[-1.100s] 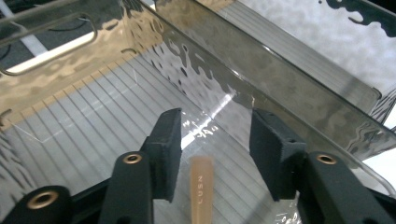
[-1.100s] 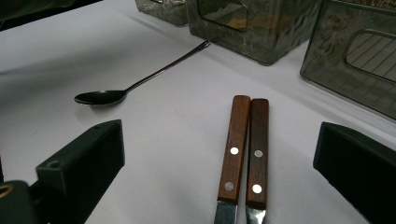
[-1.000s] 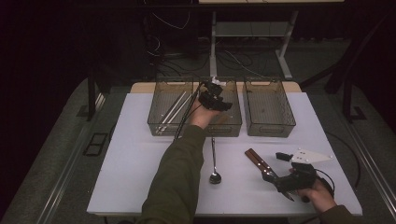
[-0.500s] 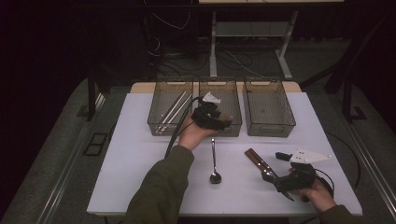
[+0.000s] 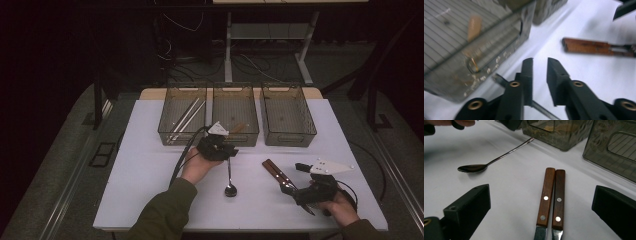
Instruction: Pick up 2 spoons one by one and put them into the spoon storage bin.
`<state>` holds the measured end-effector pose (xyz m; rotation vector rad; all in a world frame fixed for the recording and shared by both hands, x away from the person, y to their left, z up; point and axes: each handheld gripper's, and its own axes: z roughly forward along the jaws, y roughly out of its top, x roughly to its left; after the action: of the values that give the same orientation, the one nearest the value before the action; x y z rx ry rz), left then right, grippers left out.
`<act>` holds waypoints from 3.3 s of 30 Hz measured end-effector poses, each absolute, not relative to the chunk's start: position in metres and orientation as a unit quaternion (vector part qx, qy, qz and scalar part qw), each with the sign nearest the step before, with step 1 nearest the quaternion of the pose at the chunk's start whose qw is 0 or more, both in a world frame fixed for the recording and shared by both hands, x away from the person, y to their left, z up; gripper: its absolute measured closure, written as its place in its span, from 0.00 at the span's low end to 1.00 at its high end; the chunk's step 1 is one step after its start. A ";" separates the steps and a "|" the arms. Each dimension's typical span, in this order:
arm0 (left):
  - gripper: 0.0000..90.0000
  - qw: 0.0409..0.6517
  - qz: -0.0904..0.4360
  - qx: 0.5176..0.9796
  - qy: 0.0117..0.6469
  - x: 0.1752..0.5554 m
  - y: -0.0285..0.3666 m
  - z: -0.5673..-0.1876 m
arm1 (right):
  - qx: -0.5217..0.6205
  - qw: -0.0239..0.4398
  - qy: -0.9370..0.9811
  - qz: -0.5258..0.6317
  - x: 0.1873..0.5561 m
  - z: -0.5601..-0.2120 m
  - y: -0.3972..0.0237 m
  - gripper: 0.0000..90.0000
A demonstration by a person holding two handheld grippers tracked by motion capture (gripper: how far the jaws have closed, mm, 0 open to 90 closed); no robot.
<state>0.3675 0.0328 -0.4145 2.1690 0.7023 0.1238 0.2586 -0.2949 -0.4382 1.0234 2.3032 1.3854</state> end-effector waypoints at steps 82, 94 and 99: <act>1.00 0.306 0.094 0.906 0.278 0.394 0.013 -0.439 | 0.352 0.132 0.794 0.478 0.258 -0.438 -0.296 0.02; 1.00 0.283 0.097 0.912 0.281 0.393 0.021 -0.435 | 0.352 0.132 0.794 0.478 0.258 -0.438 -0.295 0.02; 1.00 0.270 0.094 0.916 0.281 0.391 0.026 -0.433 | 0.352 0.133 0.794 0.478 0.258 -0.438 -0.295 0.02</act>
<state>0.3908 0.0260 -0.4334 2.4686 0.7581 0.2535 0.2581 -0.2955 -0.4379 1.0201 2.3029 1.3872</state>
